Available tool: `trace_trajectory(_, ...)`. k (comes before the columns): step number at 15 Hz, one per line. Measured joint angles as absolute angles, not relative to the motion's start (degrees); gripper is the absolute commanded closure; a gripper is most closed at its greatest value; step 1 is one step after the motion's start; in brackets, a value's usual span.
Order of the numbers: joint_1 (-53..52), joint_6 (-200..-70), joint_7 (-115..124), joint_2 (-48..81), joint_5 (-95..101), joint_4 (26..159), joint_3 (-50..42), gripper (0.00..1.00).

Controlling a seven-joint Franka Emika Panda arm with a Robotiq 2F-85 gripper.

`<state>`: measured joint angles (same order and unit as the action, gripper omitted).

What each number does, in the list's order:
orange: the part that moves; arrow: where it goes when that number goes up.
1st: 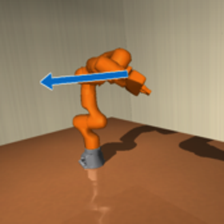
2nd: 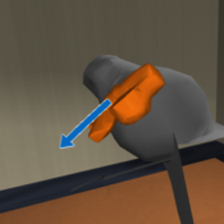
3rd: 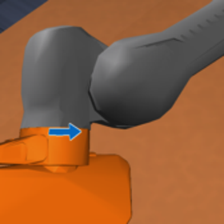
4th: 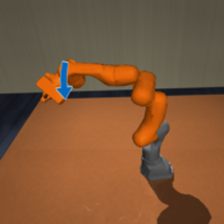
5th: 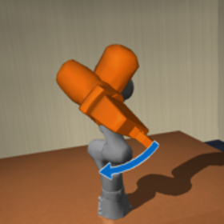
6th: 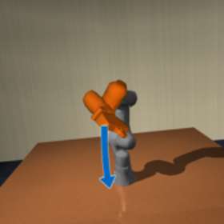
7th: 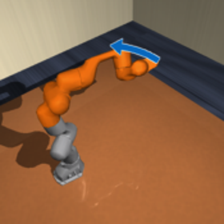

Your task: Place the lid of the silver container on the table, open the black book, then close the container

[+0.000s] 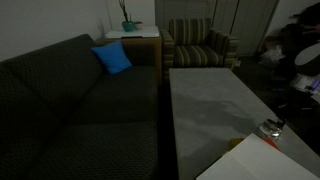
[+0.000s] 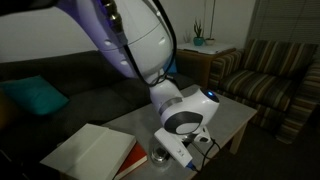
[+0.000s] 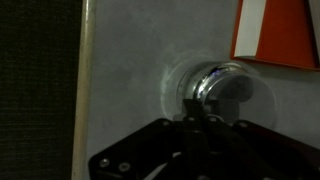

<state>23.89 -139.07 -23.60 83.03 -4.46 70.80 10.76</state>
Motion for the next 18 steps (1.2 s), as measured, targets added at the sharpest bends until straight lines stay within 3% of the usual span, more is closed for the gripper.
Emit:
trace_trajectory(12, 28.1, -137.0, -27.4, 83.1, -5.3, 70.8, 14.7, 1.0)
trace_trajectory(18, 25.2, -140.4, -20.3, 82.0, -3.9, 71.4, 11.2, 1.0)
